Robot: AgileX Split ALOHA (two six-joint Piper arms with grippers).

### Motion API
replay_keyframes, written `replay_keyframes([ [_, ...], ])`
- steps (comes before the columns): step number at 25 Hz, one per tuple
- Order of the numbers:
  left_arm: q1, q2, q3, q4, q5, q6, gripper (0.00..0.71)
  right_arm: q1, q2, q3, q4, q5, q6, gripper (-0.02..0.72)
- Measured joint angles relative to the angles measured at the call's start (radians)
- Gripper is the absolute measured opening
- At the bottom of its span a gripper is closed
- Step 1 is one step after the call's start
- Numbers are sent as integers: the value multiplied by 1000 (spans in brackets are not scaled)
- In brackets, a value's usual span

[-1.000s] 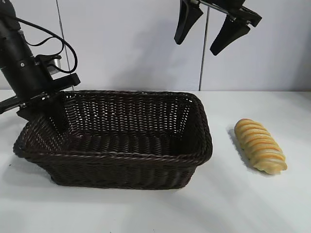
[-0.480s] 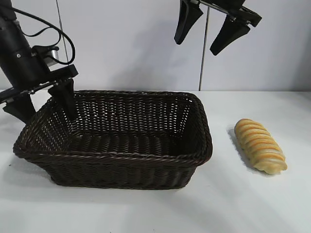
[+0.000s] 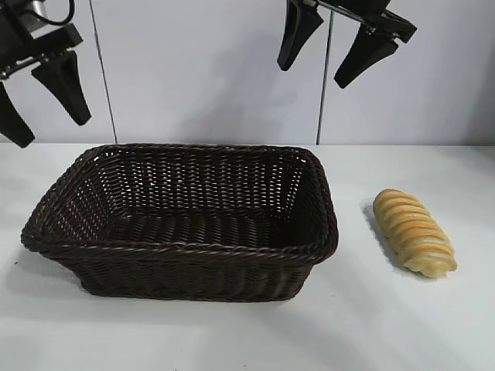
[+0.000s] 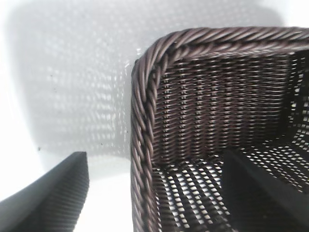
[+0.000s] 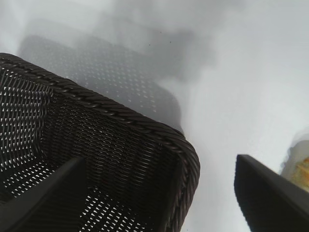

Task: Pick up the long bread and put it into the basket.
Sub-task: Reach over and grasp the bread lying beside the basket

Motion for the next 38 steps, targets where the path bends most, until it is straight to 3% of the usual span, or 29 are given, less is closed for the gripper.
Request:
replay_keyframes([
  [9, -10, -2, 0, -130, -63, 0, 552, 0, 0, 0, 0, 0, 0, 600],
  [18, -112, 29, 0, -126, -137, 0, 552, 0, 0, 0, 0, 1, 0, 600],
  [38, -114, 85, 0, -16, -129, 2, 552, 0, 0, 0, 0, 1, 0, 600],
])
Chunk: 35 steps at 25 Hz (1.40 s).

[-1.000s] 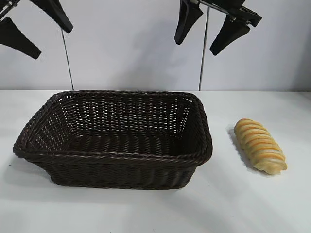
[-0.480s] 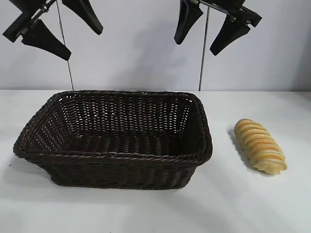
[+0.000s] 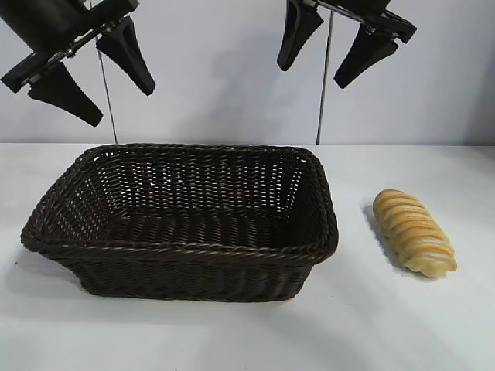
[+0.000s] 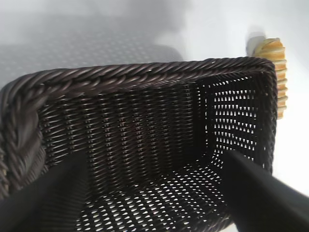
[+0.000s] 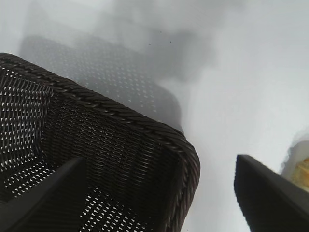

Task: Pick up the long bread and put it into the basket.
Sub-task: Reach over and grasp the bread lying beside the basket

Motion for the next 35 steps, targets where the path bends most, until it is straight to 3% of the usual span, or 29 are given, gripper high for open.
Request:
replay_keyframes([
  [12, 0, 0, 0, 20, 0, 1, 552, 0, 0, 0, -4, 0, 0, 600],
  [16, 0, 0, 0, 20, 0, 1, 552, 0, 0, 0, -92, -1, 9, 600],
  [20, 0, 0, 0, 20, 0, 1, 552, -9, 0, 0, -228, -1, 72, 600],
  [23, 0, 0, 0, 20, 0, 2, 552, -36, 0, 0, -285, 0, 101, 600],
  [29, 0, 0, 0, 20, 0, 2, 552, -99, 0, 0, -322, 0, 125, 600],
  [35, 0, 0, 0, 20, 0, 2, 552, -104, 0, 0, -314, 0, 133, 600],
])
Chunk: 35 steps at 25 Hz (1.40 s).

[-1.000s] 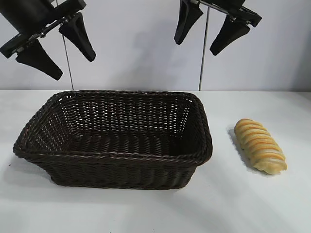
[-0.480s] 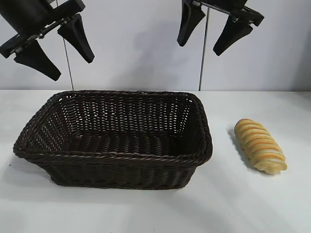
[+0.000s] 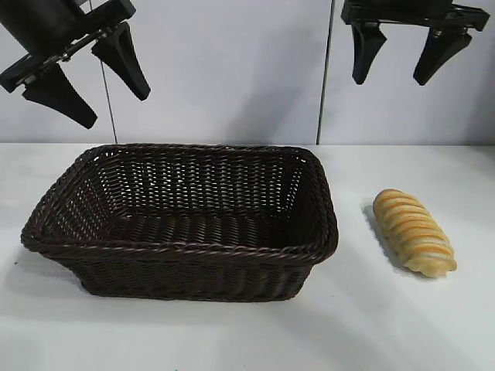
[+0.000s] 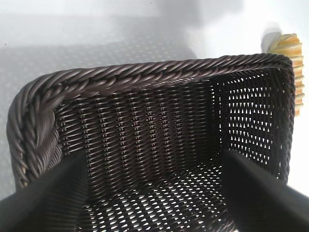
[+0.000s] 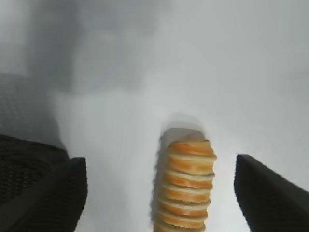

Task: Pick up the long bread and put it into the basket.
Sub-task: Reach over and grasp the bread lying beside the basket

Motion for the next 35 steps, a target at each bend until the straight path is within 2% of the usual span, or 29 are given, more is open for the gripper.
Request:
replay_keyframes([
  [22, 0, 0, 0, 0, 2, 0, 552, 0, 0, 353, -8, -10, 25, 600],
  [29, 0, 0, 0, 0, 2, 0, 552, 0, 0, 407, -19, -85, 73, 600],
  [35, 0, 0, 0, 0, 3, 1, 552, 0, 15, 410, -22, -96, 79, 600],
])
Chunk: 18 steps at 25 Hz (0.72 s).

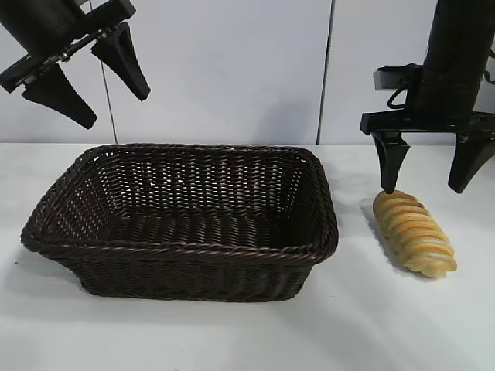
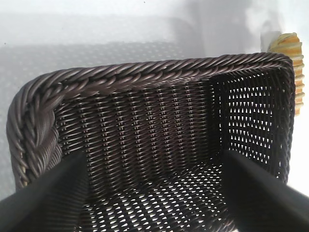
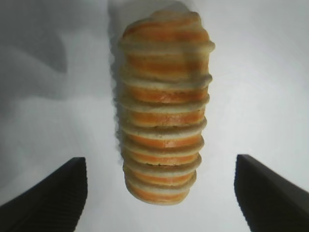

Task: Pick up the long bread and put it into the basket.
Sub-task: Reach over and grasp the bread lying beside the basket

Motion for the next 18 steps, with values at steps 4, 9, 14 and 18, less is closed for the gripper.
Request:
replay_keyframes([
  [4, 0, 0, 0, 0, 1, 0, 552, 0, 32, 14, -1, -23, 1, 600],
  [9, 0, 0, 0, 0, 1, 0, 552, 0, 66, 34, -6, -67, 24, 600],
  [14, 0, 0, 0, 0, 1, 0, 552, 0, 107, 34, -8, -93, 25, 600],
  [18, 0, 0, 0, 0, 1, 0, 552, 0, 130, 34, -8, -104, 25, 592],
])
